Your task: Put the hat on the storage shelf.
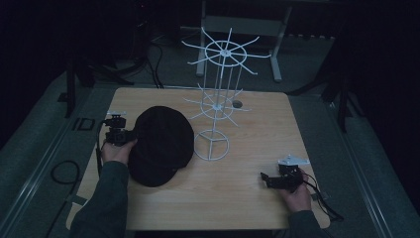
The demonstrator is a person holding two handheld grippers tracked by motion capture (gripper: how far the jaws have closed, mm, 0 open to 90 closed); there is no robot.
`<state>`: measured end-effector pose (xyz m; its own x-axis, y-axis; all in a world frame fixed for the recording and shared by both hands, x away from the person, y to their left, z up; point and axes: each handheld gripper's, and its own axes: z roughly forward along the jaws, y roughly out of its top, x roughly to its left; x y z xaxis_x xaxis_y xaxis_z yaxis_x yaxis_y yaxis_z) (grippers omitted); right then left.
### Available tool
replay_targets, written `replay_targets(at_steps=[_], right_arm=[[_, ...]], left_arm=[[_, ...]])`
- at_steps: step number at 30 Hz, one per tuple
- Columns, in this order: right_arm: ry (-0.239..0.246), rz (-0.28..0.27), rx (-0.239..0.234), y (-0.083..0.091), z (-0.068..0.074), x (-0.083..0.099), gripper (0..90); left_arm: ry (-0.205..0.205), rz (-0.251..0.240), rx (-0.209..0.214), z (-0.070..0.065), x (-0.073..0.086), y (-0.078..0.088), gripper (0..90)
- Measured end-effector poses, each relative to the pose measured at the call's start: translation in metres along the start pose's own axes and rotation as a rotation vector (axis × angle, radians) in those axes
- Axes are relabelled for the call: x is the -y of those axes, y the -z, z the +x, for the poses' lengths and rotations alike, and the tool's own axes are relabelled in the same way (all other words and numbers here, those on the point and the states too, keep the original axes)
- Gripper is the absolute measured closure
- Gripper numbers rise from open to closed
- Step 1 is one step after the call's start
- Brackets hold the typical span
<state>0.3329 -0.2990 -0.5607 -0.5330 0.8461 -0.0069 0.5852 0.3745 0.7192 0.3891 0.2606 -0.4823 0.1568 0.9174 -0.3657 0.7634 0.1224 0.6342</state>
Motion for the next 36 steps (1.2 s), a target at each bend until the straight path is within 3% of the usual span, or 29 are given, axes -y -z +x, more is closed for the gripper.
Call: replay_targets(at_steps=[9,36], right_arm=[[0.001,0.000,0.000,0.000,0.000,0.000,11.5],[0.000,0.000,0.000,0.000,0.000,0.000,11.5]], left_arm=[[0.018,-0.048,0.021,0.005,-0.002,0.017,75.8],[0.021,-0.210,0.110,0.012,-0.013,0.069,75.5]])
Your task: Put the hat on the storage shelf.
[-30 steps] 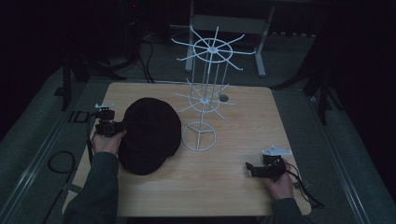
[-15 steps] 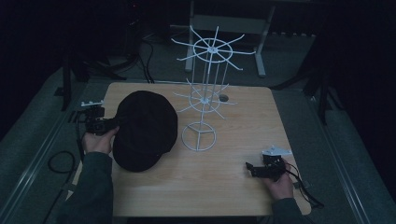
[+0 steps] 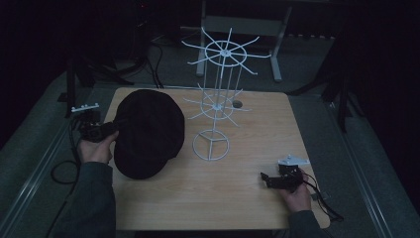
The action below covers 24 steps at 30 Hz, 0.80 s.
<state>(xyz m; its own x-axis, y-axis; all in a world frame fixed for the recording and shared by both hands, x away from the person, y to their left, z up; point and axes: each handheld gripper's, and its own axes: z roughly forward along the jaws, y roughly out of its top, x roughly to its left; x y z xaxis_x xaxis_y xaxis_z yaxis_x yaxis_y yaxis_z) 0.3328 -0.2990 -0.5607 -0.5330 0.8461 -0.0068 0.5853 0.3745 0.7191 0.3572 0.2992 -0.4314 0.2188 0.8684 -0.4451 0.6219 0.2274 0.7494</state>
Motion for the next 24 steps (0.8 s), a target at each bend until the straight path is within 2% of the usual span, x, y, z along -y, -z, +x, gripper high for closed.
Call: replay_targets(at_steps=[14,24], right_arm=[[-0.001,-0.001,0.000,0.000,0.000,0.000,11.6],[0.000,-0.001,0.000,0.000,0.000,0.000,11.6]], left_arm=[[-0.003,-0.067,0.064,-0.001,-0.008,0.018,75.5],[-0.029,-0.118,0.103,-0.004,-0.013,0.030,75.3]])
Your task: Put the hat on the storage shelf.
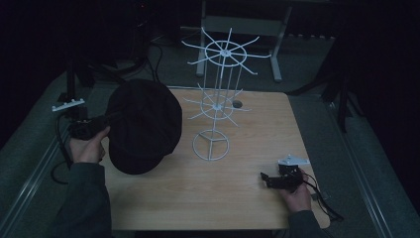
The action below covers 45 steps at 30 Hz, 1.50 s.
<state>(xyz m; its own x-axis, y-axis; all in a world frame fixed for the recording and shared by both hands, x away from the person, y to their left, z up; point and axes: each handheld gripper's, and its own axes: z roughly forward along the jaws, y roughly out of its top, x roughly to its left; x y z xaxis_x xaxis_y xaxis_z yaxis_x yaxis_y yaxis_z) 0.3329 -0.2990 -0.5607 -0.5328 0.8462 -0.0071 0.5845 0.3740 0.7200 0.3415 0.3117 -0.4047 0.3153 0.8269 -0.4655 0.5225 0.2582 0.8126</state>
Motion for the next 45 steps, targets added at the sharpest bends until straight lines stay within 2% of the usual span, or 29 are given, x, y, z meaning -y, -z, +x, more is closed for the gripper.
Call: replay_targets(at_steps=[5,7,20,26,34,45], right_arm=[[0.000,0.000,0.000,0.000,0.000,0.000,11.6],[0.000,0.000,0.000,0.000,0.000,0.000,11.6],[0.000,0.000,0.000,0.000,0.000,0.000,11.5],[-0.001,0.000,0.000,0.000,0.000,0.000,11.6],[0.000,-0.001,0.000,0.000,0.000,0.000,11.5],[0.002,-0.001,0.000,0.000,0.000,0.000,11.5]], left_arm=[[-0.007,-0.018,0.019,-0.002,-0.002,0.002,75.3],[-0.014,-0.040,0.032,-0.004,-0.004,0.004,75.3],[-0.036,-0.091,0.111,-0.007,-0.011,0.011,75.1],[-0.043,-0.105,0.142,-0.010,-0.014,0.011,75.1],[-0.053,-0.116,0.160,-0.012,-0.018,0.012,75.0],[-0.055,-0.140,0.214,-0.015,-0.025,0.012,75.0]])
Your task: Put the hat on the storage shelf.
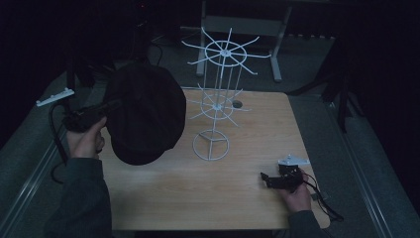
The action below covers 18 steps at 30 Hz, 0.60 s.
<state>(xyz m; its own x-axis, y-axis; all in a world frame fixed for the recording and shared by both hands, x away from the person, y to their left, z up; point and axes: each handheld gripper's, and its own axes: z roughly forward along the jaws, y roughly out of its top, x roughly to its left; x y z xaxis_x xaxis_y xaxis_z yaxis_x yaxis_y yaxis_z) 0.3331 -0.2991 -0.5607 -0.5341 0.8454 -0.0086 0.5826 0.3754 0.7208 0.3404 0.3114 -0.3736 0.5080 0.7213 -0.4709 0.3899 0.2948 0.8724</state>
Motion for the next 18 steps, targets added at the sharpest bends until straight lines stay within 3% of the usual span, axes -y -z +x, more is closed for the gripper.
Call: replay_targets(at_steps=[18], right_arm=[[-0.002,-0.001,0.000,0.000,0.000,0.000,11.6]], left_arm=[[-0.025,-0.023,0.055,-0.009,-0.012,0.002,74.8]])
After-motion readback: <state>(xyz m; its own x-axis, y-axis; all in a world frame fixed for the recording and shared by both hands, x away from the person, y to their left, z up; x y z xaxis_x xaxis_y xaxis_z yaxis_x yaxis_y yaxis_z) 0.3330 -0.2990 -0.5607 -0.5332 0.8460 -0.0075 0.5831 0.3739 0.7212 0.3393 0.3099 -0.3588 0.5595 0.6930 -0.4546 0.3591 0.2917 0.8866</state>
